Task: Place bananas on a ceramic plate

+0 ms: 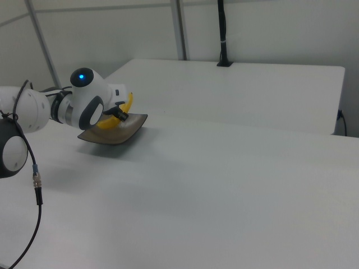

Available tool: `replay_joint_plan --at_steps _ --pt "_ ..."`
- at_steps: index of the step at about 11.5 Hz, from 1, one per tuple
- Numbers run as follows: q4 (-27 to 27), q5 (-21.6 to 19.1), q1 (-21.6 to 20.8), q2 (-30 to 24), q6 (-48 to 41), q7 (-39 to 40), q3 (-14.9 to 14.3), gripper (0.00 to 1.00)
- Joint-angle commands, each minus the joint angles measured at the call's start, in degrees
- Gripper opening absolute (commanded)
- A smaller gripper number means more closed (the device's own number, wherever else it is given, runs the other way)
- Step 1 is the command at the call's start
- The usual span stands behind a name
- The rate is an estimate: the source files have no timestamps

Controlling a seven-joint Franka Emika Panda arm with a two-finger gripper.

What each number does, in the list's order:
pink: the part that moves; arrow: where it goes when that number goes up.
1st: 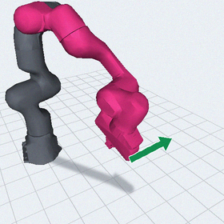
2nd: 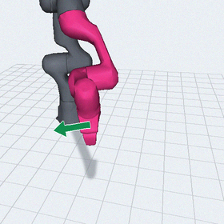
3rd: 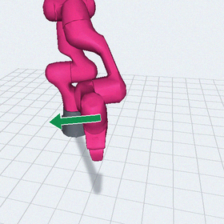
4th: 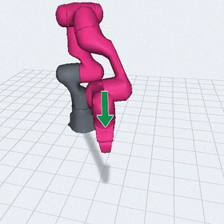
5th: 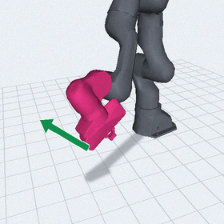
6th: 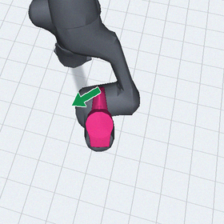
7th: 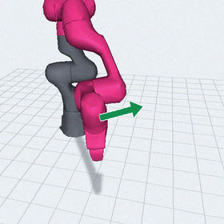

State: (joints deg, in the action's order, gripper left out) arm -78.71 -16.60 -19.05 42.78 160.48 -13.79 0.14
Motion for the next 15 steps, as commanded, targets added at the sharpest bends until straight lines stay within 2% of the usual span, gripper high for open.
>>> replay_joint_plan --at_steps 1,5,8,9,11,13,15 --pt "-0.74 -0.1 -0.64 -0.24 0.62 -0.36 -0.41 1.0" --pt "-1.87 0.16 -0.73 -2.95 0.1 -0.36 -0.41 1.0" --pt "-11.16 0.78 -0.56 -13.12 -1.39 -0.45 -0.58 1.0" --pt "-13.11 0.78 -0.21 -17.34 -6.01 -0.54 -1.1 1.0" --pt "-12.7 2.0 1.02 -24.82 -23.8 -0.72 -2.94 1.0" --pt "-12.69 9.88 1.29 -32.55 -41.82 -1.07 -3.31 1.0" --pt "-12.6 12.81 2.95 -39.23 -56.35 -4.65 -3.48 1.0"
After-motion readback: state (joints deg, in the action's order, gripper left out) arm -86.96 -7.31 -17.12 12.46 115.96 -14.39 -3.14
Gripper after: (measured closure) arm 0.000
